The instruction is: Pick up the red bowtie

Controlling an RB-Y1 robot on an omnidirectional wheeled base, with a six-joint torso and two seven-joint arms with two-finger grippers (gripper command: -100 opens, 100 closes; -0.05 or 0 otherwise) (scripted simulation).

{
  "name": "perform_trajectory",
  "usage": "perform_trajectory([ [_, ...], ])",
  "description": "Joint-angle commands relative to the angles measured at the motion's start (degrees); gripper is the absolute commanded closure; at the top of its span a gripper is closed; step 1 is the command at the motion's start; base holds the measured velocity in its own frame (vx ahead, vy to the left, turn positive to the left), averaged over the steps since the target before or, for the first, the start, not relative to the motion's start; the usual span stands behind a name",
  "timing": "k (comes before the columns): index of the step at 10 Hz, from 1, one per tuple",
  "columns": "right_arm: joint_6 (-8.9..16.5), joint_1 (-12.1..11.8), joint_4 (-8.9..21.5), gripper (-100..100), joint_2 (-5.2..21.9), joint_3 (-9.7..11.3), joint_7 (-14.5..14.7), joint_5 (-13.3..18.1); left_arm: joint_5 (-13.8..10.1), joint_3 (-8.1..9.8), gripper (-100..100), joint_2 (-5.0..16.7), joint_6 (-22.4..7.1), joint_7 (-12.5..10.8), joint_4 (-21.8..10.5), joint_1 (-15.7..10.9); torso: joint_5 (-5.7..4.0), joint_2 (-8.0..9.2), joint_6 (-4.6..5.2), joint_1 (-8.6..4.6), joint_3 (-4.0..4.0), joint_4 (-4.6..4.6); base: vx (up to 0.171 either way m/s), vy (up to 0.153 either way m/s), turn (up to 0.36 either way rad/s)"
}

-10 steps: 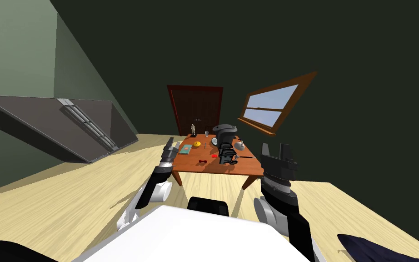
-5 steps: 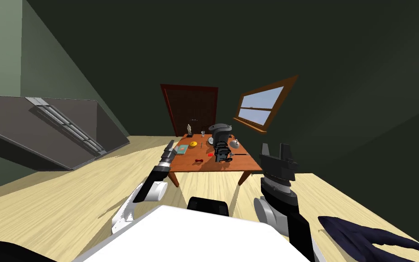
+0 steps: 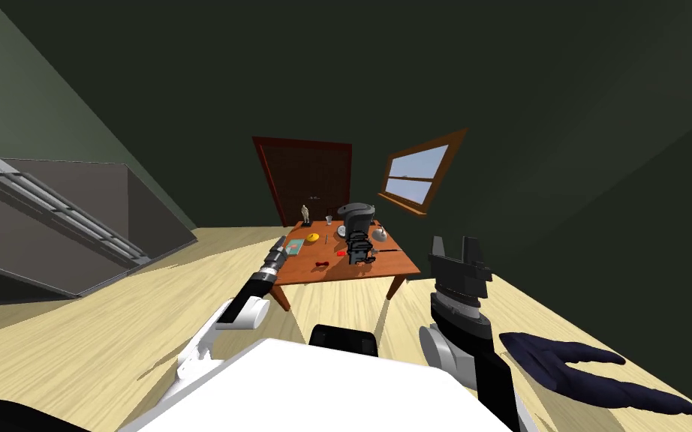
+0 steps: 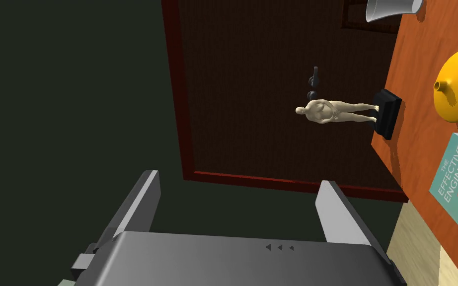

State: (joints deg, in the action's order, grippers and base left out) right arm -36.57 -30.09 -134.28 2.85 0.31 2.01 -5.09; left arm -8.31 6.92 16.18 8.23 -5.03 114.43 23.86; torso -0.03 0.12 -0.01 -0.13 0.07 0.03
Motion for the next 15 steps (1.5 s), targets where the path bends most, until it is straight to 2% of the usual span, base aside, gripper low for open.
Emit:
perform_trajectory([
  [1,0.0,0.0,0.0,0,0.0,0.0,0.0,0.0,-1.8,1.1,-100,1.6,-2.9,-0.5,-2.1,-0.6,0.0,0.0,0.0,0.0,0.0,0.0,-0.021,-0.048,-0.169],
  [2,0.0,0.0,0.0,0,0.0,0.0,0.0,0.0,-1.8,1.1,-100,1.6,-3.9,-0.5,-2.1,-0.6,0.0,-0.01,0.03,-0.01,-0.01,0.0,-0.017,-0.038,-0.091],
  [3,0.0,0.0,0.0,0,0.0,0.0,0.0,0.0,-3.4,2.15,-100,3.1,-5.8,-1.1,-4.2,-1.1,0.0,-0.03,0.0,0.01,-0.02,-0.01,-0.015,-0.05,-0.156],
  [5,0.0,0.0,0.0,0,0.0,0.0,0.0,0.0,-3.4,2.15,-100,3.1,-6.9,-1.1,-4.2,-1.1,0.0,-0.04,-0.01,0.02,-0.02,-0.01,-0.011,-0.024,-0.039],
  [6,0.0,0.0,0.0,0,0.0,0.0,0.0,0.0,-5.0,3.21,-100,4.6,-9.0,-1.6,-6.4,-1.6,0.01,-0.05,-0.02,0.09,-0.03,-0.01,-0.019,-0.036,-0.164],
  [7,0.0,0.0,0.0,0,0.0,0.0,0.0,0.0,-5.0,3.21,-100,4.6,-10.0,-1.6,-6.4,-1.6,0.01,-0.02,0.02,0.05,-0.02,-0.01,-0.015,-0.035,-0.094],
  [8,0.0,0.0,0.0,0,0.0,0.0,0.0,0.0,-6.7,4.25,-100,5.9,-11.6,-2.2,-8.7,-2.2,0.0,-0.03,-0.01,0.04,-0.02,0.0,-0.011,-0.05,-0.197],
  [9,0.0,0.0,0.0,0,0.0,0.0,0.0,0.0,-6.7,4.25,-100,5.9,-13.1,-2.2,-8.7,-2.2,0.0,-0.05,0.03,-0.01,-0.03,-0.01,-0.009,-0.038,-0.112],
  [10,0.0,0.0,0.0,0,0.0,0.0,0.0,0.0,-8.3,5.27,-100,7.2,-14.8,-2.8,-11.0,-2.8,0.0,-0.05,-0.01,0.03,-0.03,-0.01,-0.01,-0.04,-0.191],
  [11,0.0,0.0,0.0,0,0.0,0.0,0.0,0.0,-8.3,5.27,-100,7.2,-16.1,-2.8,-11.0,-2.8,0.01,-0.05,0.02,0.03,-0.03,-0.01,-0.01,-0.029,-0.077],
  [12,0.0,0.0,0.0,0,0.0,0.0,0.0,0.0,-9.8,6.26,-100,8.3,-17.8,-3.4,-13.4,-3.5,0.01,-0.05,-0.02,0.06,-0.03,-0.01,-0.01,-0.038,-0.172],
  [13,0.0,0.0,0.0,0,0.0,0.0,0.0,0.0,-9.8,6.26,-100,8.3,-19.6,-3.4,-13.4,-3.5,0.01,-0.05,0.02,0.05,-0.03,-0.01,-0.002,-0.03,-0.104],
  [14,0.0,0.0,0.0,0,0.0,0.0,0.0,0.0,-11.3,7.2,-100,9.4,-21.7,-4.0,-15.8,-4.3,0.01,-0.06,-0.02,0.06,-0.03,-0.01,-0.008,-0.039,-0.18],
  [15,0.0,0.0,0.0,0,0.0,0.0,0.0,0.0,-11.3,7.2,-100,9.4,-22.9,-4.0,-15.8,-4.3,0.01,-0.05,0.01,0.03,-0.03,-0.01,-0.005,-0.028,-0.122],
])
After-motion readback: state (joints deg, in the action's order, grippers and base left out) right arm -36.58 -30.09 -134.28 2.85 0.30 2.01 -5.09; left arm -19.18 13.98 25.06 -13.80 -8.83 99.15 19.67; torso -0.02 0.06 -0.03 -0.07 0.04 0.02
